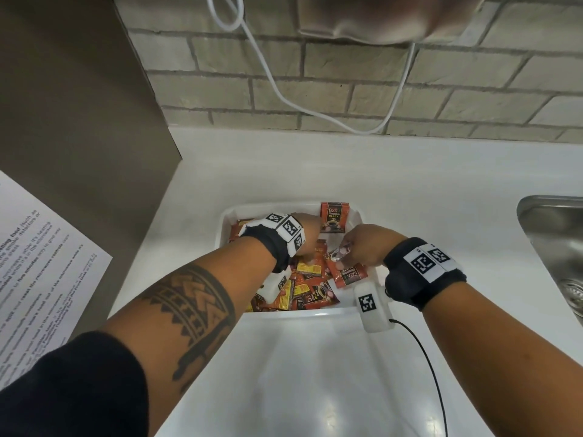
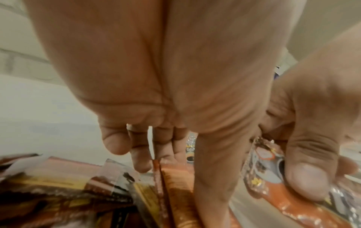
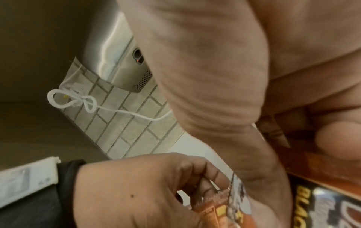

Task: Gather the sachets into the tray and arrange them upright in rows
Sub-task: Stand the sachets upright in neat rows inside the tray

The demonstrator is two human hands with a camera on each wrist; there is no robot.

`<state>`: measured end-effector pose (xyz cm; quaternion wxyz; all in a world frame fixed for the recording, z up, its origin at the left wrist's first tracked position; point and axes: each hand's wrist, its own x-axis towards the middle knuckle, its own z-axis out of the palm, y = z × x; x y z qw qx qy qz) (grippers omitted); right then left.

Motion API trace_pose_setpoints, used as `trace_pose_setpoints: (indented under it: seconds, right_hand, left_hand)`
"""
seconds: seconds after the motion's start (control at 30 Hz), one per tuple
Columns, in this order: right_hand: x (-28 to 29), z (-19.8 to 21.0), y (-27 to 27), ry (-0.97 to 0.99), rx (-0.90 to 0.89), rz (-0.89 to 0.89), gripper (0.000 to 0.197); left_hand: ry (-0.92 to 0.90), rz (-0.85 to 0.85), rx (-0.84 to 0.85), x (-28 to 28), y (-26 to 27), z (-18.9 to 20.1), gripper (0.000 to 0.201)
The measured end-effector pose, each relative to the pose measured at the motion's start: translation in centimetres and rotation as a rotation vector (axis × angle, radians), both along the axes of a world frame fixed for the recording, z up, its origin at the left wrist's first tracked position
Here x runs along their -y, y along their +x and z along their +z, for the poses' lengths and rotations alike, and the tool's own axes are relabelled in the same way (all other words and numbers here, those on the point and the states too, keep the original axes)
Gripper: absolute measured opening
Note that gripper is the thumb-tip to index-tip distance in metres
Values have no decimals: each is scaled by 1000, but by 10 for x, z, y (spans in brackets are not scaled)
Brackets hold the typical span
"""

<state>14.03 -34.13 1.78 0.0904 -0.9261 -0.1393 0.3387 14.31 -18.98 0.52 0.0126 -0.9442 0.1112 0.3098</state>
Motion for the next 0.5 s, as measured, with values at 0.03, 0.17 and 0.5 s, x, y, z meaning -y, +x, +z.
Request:
trace_pose_setpoints:
  seconds: [0.03,0.17,0.5]
  right_hand:
    - [0,0,0,10,-7,-15,43]
    - [-4,-5,1,130,-36,-83,45]
    - [-3,-3,-6,745,-189,-505,37]
  left_hand:
    - [-19,-10,3,-3,1,0,65]
    - [-168,40,9,-17,2,6,55]
    - [-563,300,-28,-49,7,20,41]
